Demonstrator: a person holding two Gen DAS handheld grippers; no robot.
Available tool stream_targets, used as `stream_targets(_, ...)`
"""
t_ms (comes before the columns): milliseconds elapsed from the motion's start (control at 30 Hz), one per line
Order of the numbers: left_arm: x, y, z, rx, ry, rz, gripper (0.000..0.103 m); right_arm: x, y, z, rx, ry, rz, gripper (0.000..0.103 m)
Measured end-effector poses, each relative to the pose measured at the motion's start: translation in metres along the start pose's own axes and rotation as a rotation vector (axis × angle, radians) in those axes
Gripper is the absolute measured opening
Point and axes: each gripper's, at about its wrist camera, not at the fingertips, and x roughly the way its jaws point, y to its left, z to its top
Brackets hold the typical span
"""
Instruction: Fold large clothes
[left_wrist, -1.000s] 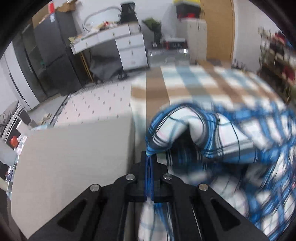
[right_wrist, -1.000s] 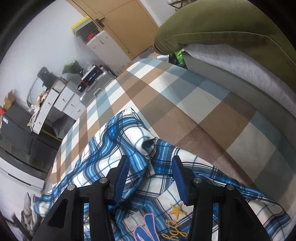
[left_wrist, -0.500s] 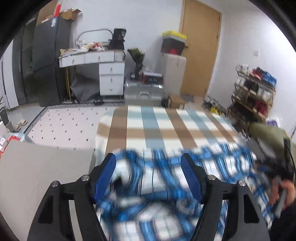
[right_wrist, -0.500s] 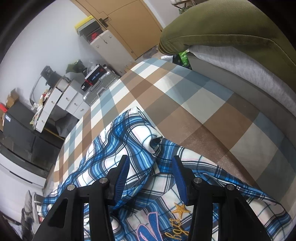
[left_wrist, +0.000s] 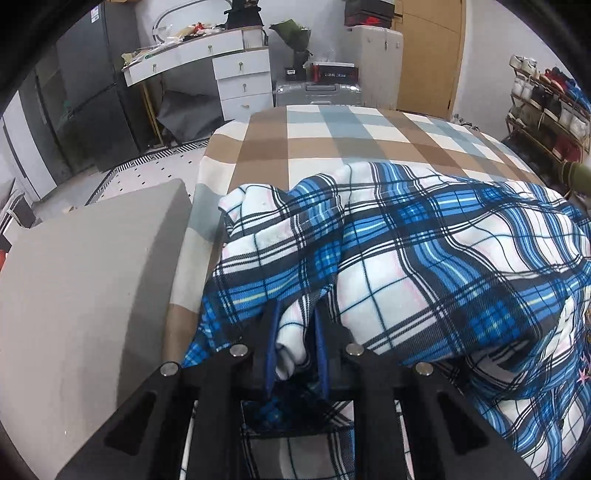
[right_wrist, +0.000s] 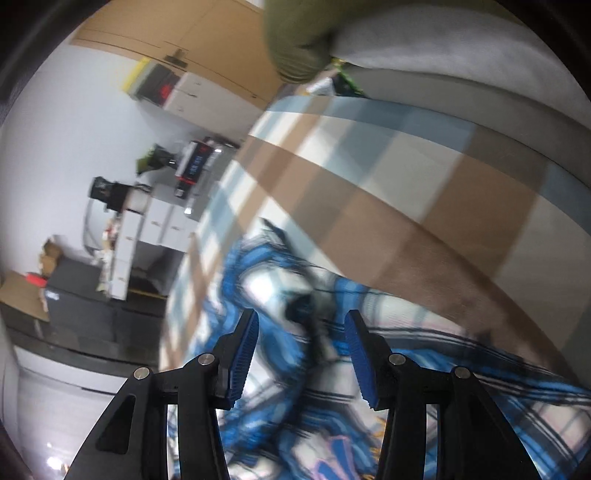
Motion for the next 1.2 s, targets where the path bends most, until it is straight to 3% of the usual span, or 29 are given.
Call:
stream_targets(100,0.000,-0.006,-0.001,0.012,-0.008,0.017,0.013,0.014,0.016,0.003,-0.084,-0.003,-0.047,0.044)
stream_targets(133,0.000,-0.007,-0.001,0.023,-0.013,0.023,0.013,0.023,0.022,0.002,-0.150,0.010,-0.091,0.019)
stream_targets(167,-0.001,-0.008,-0.002,0.028,-0.014,0.024,0.013,0.029,0.027,0.000,-0.205,0.036,-0.119,0.005)
stream_targets(200,-0.002,-0.007,-0.003,0.029,-0.014,0.020,0.013,0.034,0.031,-0.002,-0.253,0.047,-0.136,0.001)
stream_targets(300,-0.002,-0.002,-0.004,0.018,-0.011,-0.009,0.013,0.014,0.033,0.002,-0.283,-0.075,-0.165,0.001)
stream_targets(367,-0.002,-0.002,-0.003,0.011,-0.006,-0.055,0.013,0.007,0.029,0.006,-0.272,-0.121,-0.232,0.001)
stream_targets(433,-0.002,-0.006,-0.002,0.023,-0.004,-0.045,0.013,0.018,0.031,0.001,-0.325,-0.123,-0.353,0.001)
stream_targets(533,-0.007,-0.007,-0.002,-0.004,0.001,-0.031,0.013,0.028,0.035,-0.007,-0.371,-0.085,-0.398,0.007)
stream_targets(567,-0.010,-0.006,-0.003,-0.021,0.004,-0.033,0.013,0.024,0.035,-0.007,-0.356,-0.093,-0.386,0.009)
stream_targets(633,-0.029,-0.002,-0.006,-0.077,-0.008,-0.058,0.014,0.006,0.034,-0.008,-0.309,-0.112,-0.325,0.031)
stream_targets(700,-0.048,-0.003,-0.012,-0.116,-0.045,-0.091,0.018,-0.019,0.035,-0.012,-0.274,-0.123,-0.209,0.038)
stream_targets(767,-0.065,-0.007,-0.019,-0.148,-0.058,-0.159,0.037,-0.037,0.038,-0.020,-0.292,-0.099,-0.100,0.045)
stream_targets(800,-0.072,-0.010,-0.023,-0.178,-0.058,-0.231,0.053,-0.041,0.039,-0.024,-0.301,-0.082,-0.065,0.049)
stream_targets(833,-0.076,-0.014,-0.027,-0.212,-0.058,-0.317,0.062,-0.044,0.039,-0.030,-0.304,-0.039,-0.019,0.051)
stream_targets(900,-0.076,-0.026,-0.030,-0.232,-0.026,-0.455,0.062,-0.040,0.036,-0.038,-0.285,0.052,0.066,0.051)
stream_targets(967,-0.070,-0.045,-0.028,-0.179,0.013,-0.519,0.062,-0.033,0.034,-0.052,-0.276,0.165,0.135,0.051)
stream_targets(1067,-0.057,-0.067,-0.023,-0.136,0.008,-0.472,0.062,-0.023,0.030,-0.078,-0.335,0.282,0.147,0.053)
stream_targets(1133,-0.048,-0.074,-0.019,-0.151,0.020,-0.490,0.059,-0.015,0.033,-0.088,-0.380,0.308,0.121,0.053)
stream_targets(1167,-0.045,-0.074,-0.018,-0.170,0.022,-0.485,0.052,-0.010,0.037,-0.090,-0.391,0.315,0.112,0.053)
stream_targets(1200,-0.043,-0.075,-0.018,-0.183,0.024,-0.462,0.030,-0.005,0.039,-0.091,-0.397,0.325,0.105,0.053)
